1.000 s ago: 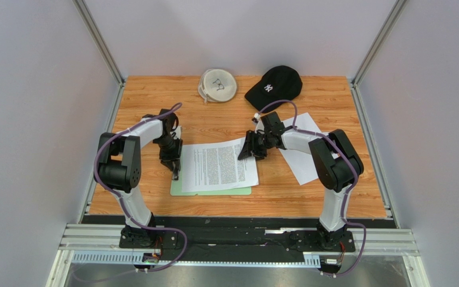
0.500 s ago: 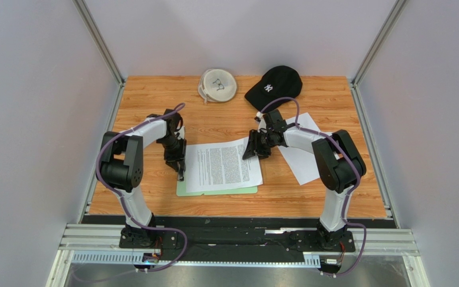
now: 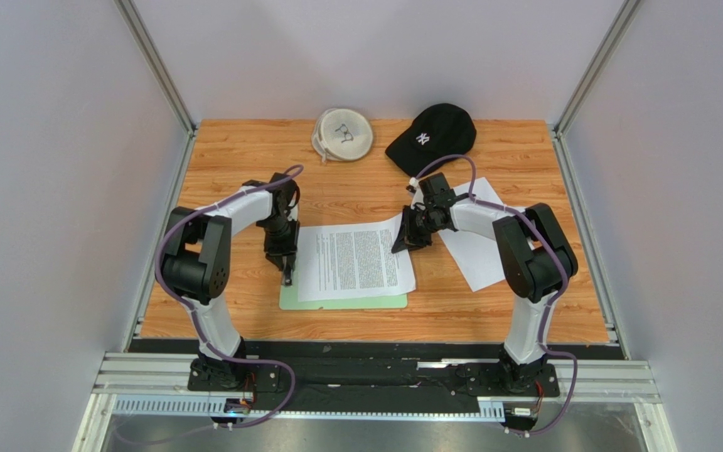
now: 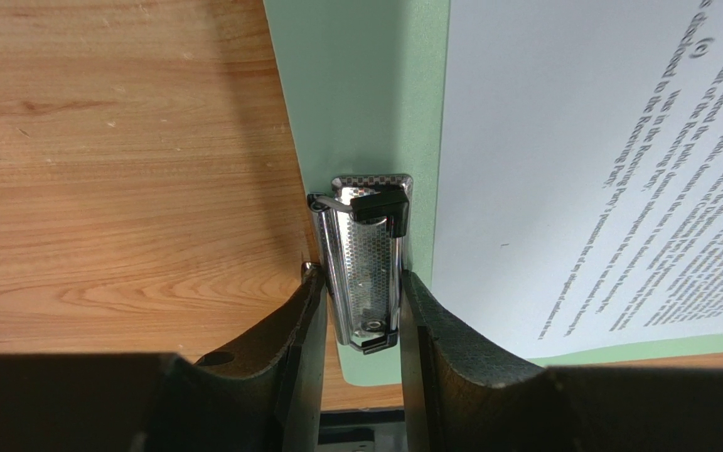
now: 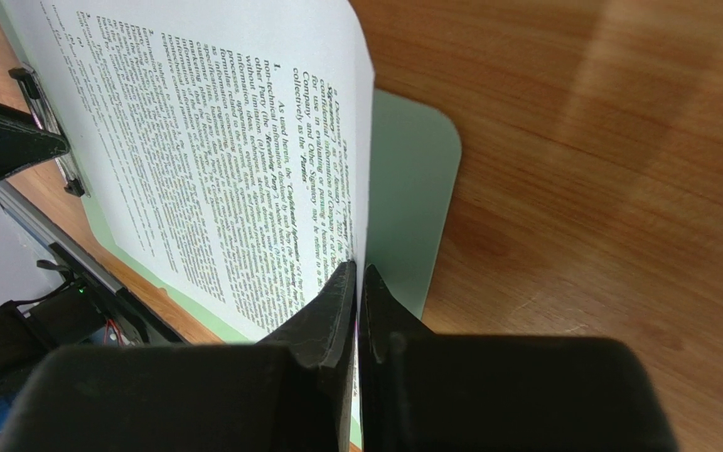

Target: Put the files into the folder

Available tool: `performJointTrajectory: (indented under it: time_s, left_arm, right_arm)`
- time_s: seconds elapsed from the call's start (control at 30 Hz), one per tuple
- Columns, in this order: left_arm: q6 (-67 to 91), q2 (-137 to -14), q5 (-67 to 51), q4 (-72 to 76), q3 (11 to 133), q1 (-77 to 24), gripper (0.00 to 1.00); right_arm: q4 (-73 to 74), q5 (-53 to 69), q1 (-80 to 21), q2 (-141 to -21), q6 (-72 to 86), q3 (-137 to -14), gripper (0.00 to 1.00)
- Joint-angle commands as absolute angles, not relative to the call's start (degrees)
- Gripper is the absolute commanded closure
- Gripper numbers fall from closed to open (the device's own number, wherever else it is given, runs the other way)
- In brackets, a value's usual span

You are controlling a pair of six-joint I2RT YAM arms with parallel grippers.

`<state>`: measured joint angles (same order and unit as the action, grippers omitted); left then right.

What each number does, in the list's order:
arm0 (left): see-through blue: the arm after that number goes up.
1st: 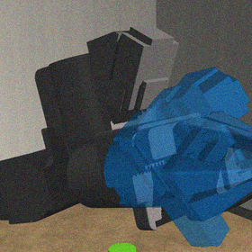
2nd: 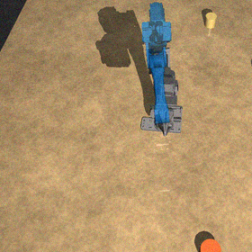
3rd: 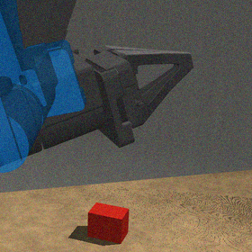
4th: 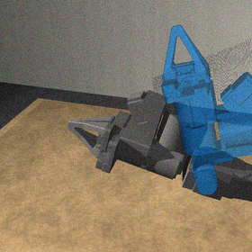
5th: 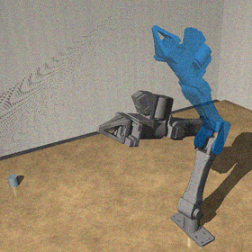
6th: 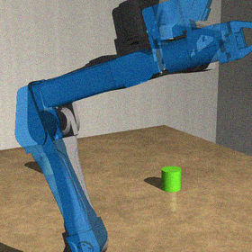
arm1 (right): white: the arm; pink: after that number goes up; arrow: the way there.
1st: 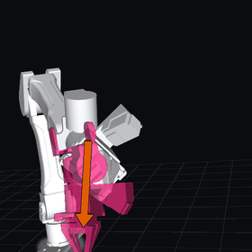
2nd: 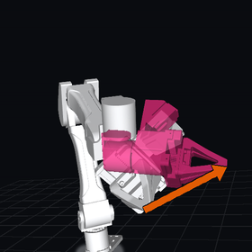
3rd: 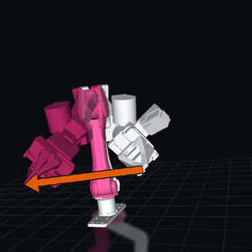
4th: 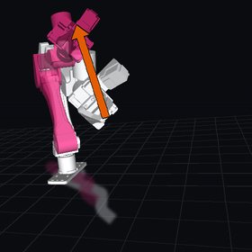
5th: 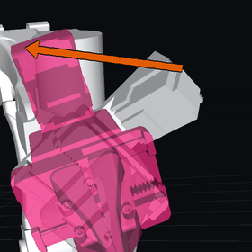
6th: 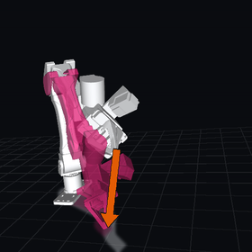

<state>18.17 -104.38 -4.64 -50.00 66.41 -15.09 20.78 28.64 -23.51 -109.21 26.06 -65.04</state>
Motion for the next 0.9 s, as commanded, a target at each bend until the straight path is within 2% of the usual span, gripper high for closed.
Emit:
performJointTrajectory:
  time_s: [0.0,0.03,0.23,0.47,0.67,0.77,0.8,0.87]
  left_arm:
    - [18.2,-105.2,-2.8,-49.5,67.8,-16.7,0.63]
    - [18.2,-105.2,-2.8,-49.4,67.9,-16.7,0.59]
    - [18.0,-105.3,-2.7,-49.5,67.7,-17.2,0.49]
    - [17.9,-106.4,-1.3,-49.8,68.2,-18.2,0.46]
    - [17.9,-107.8,-0.2,-50.4,69.3,-18.4,0.61]
    - [17.7,-108.5,-0.9,-51.2,70.0,-18.4,0.76]
    - [17.8,-108.4,-1.7,-51.1,70.1,-18.4,0.88]
    - [18.4,-107.8,-3.8,-50.5,69.8,-18.4,0.94]
  right_arm:
    - [18.6,30.8,-21.9,-110.0,26.5,-64.3,0.96]
    - [18.3,31.2,-21.8,-110.0,26.5,-64.2,0.97]
    - [17.8,31.9,-21.8,-110.3,26.5,-64.1,1.00]
    - [17.2,32.3,-21.8,-109.9,26.8,-63.3,1.00]
    - [17.7,30.9,-21.7,-108.9,26.4,-62.3,1.00]
    - [18.4,30.0,-21.8,-108.1,25.9,-62.1,0.97]
    - [18.3,30.1,-21.8,-107.8,26.0,-62.0,0.96]
    - [19.2,29.6,-21.8,-107.3,25.7,-62.2,0.88]
